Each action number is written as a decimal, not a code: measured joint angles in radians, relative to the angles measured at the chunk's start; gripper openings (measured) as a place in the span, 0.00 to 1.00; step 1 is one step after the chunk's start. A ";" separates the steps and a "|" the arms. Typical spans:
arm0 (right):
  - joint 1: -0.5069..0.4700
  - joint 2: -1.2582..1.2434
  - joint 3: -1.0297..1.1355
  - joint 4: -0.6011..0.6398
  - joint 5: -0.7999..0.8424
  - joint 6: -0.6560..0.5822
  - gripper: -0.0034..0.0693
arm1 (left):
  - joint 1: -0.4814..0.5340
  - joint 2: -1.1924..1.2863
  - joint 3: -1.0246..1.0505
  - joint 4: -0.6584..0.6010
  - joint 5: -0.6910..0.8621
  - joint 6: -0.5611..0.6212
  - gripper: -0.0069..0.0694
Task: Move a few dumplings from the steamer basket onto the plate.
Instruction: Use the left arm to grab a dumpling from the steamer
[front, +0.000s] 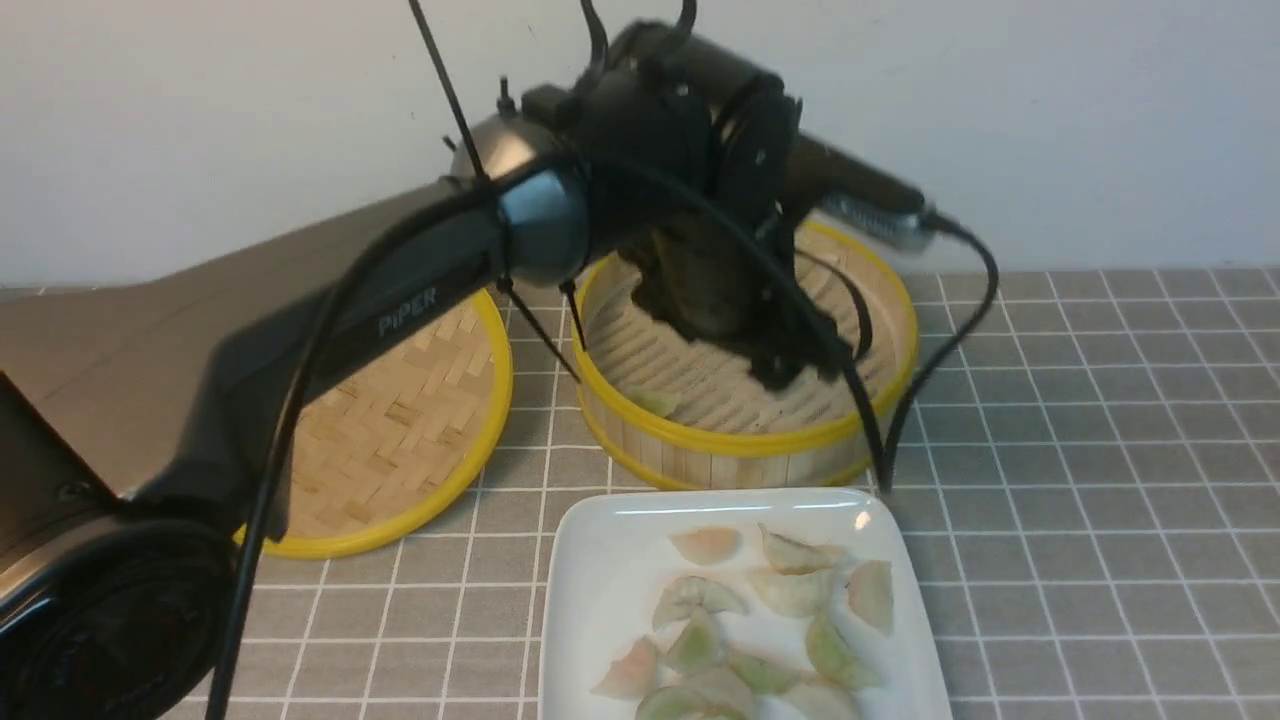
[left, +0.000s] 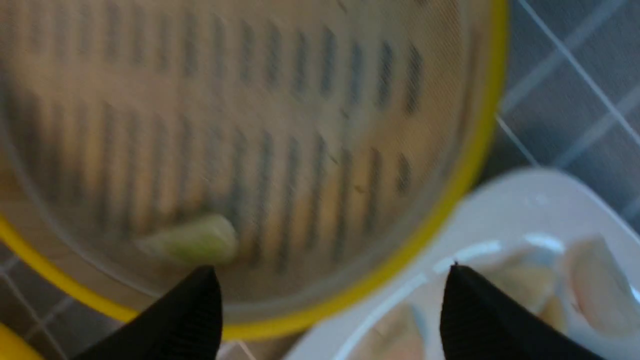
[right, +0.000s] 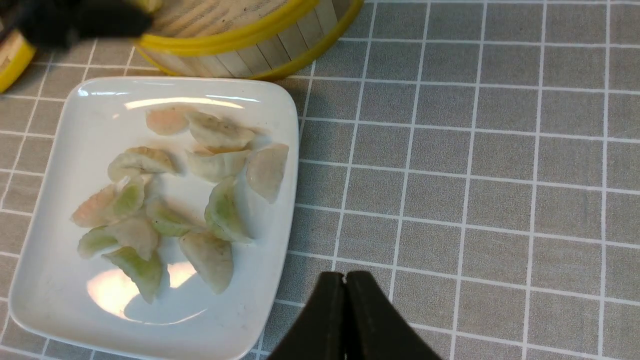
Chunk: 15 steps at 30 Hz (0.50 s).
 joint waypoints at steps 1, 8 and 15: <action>0.000 0.000 0.000 0.000 0.000 0.000 0.03 | 0.020 0.022 -0.046 0.015 0.003 -0.022 0.78; 0.000 0.000 0.000 0.000 0.000 0.000 0.03 | 0.100 0.162 -0.156 -0.019 0.061 -0.031 0.78; 0.000 0.000 0.000 0.000 0.000 0.000 0.03 | 0.136 0.261 -0.199 -0.084 0.109 0.003 0.78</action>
